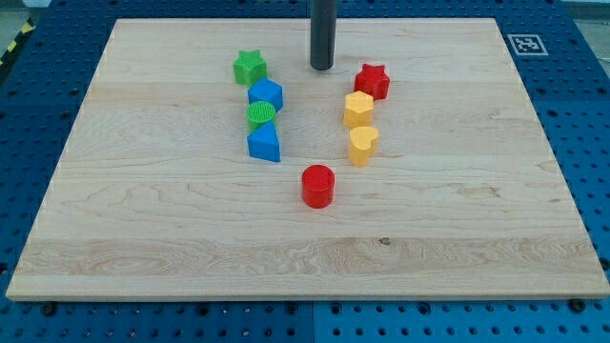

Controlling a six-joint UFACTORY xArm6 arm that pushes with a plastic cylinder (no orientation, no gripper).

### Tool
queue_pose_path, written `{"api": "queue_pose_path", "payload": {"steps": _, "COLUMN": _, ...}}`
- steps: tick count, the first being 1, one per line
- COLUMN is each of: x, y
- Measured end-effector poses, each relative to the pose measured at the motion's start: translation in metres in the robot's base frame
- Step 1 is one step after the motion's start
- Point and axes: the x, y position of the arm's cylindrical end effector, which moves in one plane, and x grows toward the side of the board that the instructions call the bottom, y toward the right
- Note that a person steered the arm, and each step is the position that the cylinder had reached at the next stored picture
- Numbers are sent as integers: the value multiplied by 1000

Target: Move the red star to the right of the yellow hexagon

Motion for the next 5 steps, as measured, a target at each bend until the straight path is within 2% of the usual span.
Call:
{"api": "queue_pose_path", "payload": {"steps": 3, "x": 37, "y": 20}}
{"api": "queue_pose_path", "payload": {"steps": 5, "x": 43, "y": 140}}
